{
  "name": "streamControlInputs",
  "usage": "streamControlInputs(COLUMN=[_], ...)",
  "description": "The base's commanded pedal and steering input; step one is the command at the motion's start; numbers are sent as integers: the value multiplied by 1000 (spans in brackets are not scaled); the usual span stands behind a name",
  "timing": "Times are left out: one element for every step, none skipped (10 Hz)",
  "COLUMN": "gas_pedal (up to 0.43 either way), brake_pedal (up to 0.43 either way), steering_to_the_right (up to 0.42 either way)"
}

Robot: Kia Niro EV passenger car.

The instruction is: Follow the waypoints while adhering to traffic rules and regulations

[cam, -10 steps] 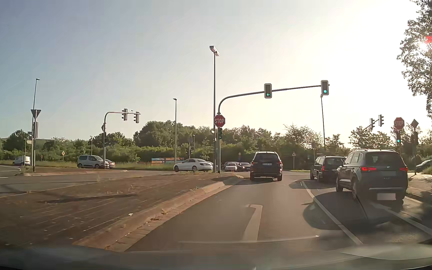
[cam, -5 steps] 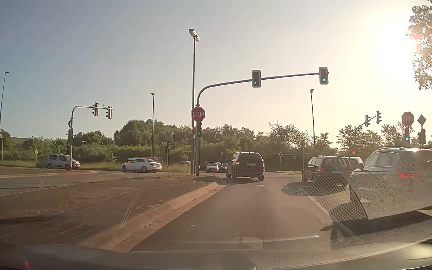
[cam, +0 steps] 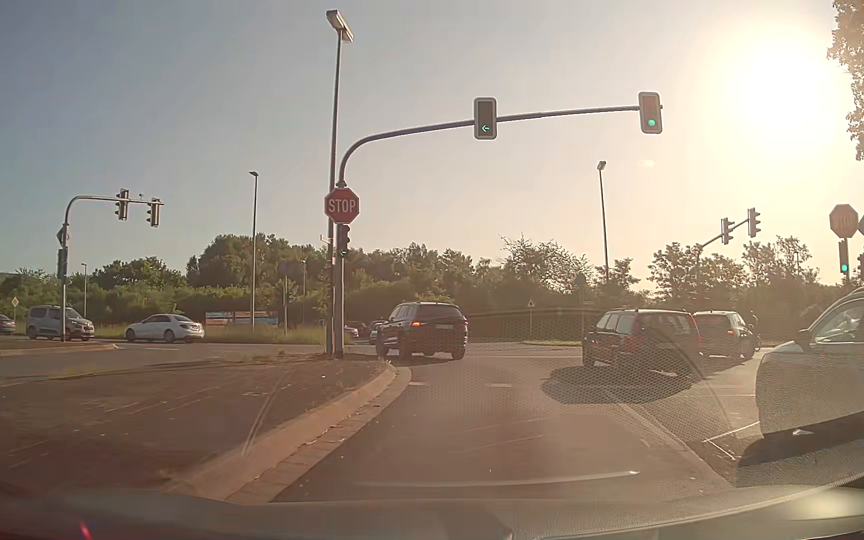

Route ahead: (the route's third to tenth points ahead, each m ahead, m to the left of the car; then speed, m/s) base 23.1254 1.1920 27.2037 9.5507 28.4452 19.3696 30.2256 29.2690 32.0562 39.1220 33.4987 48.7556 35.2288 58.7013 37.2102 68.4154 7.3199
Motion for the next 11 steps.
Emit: streamControlInputs(gas_pedal=[59, 47, 47, 39, 39, 39, 39, 39, 39, 39, 39], brake_pedal=[0, 0, 0, 0, 0, 0, 0, 0, 0, 0, 0], steering_to_the_right=[62, 55, 53, 50, 41, 29, 23, 19, 18, 16, 10])
